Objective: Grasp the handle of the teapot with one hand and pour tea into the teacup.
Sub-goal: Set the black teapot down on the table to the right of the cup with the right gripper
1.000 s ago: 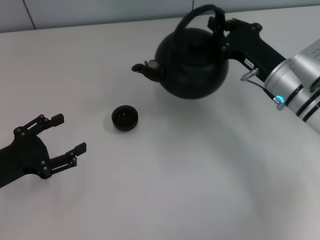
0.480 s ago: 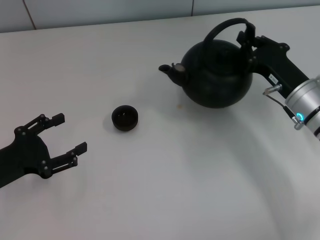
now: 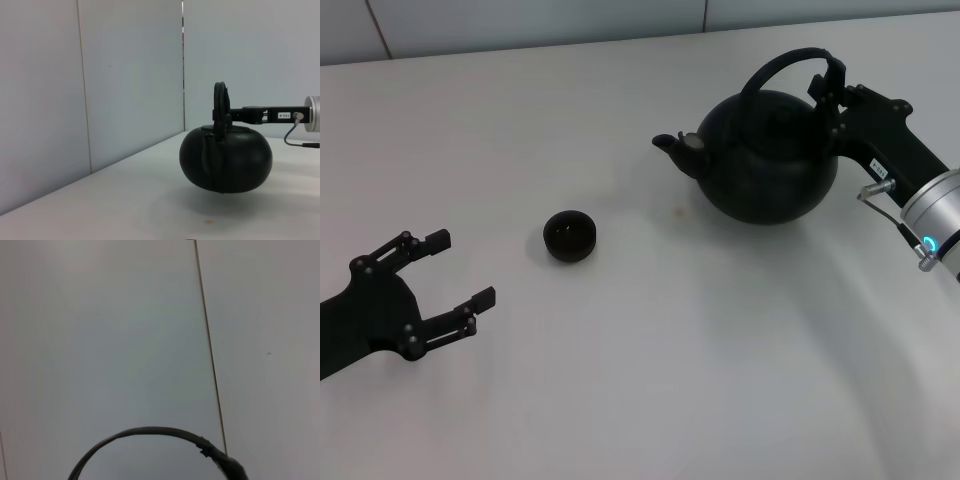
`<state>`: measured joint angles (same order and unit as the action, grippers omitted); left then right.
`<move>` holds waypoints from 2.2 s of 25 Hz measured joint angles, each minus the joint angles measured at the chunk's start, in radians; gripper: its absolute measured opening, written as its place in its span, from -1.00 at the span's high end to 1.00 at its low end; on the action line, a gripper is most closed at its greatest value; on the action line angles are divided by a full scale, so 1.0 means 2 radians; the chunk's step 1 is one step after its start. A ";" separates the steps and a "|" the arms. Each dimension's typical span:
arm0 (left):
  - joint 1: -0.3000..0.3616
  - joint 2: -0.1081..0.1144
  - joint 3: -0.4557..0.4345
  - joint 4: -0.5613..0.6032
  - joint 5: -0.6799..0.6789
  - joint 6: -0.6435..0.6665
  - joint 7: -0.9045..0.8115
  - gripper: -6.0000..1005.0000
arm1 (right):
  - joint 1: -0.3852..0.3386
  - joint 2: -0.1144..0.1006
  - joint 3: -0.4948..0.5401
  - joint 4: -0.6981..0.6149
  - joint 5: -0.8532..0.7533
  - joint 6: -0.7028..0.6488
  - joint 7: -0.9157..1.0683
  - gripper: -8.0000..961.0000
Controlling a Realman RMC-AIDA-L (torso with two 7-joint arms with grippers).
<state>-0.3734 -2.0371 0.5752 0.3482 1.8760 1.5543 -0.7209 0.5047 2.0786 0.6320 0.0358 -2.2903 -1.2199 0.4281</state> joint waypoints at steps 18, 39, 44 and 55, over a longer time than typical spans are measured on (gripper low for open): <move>0.000 -0.001 0.000 0.000 0.000 0.001 0.000 -0.71 | 0.001 -0.001 -0.010 -0.002 -0.004 0.022 -0.021 0.68; 0.002 -0.002 0.000 0.000 0.000 0.001 0.000 -0.71 | -0.009 -0.001 -0.013 -0.003 -0.005 0.006 -0.022 0.19; 0.002 -0.002 0.000 0.000 0.000 0.002 0.000 -0.71 | -0.028 -0.001 -0.016 -0.004 -0.007 -0.030 -0.032 0.17; -0.001 -0.003 0.000 0.000 -0.001 0.003 -0.006 -0.71 | -0.070 -0.001 -0.021 -0.005 -0.011 -0.101 -0.047 -0.25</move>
<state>-0.3753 -2.0433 0.5762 0.3482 1.8747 1.5604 -0.7321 0.3643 2.0766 0.5893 0.0251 -2.3131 -1.4214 0.3344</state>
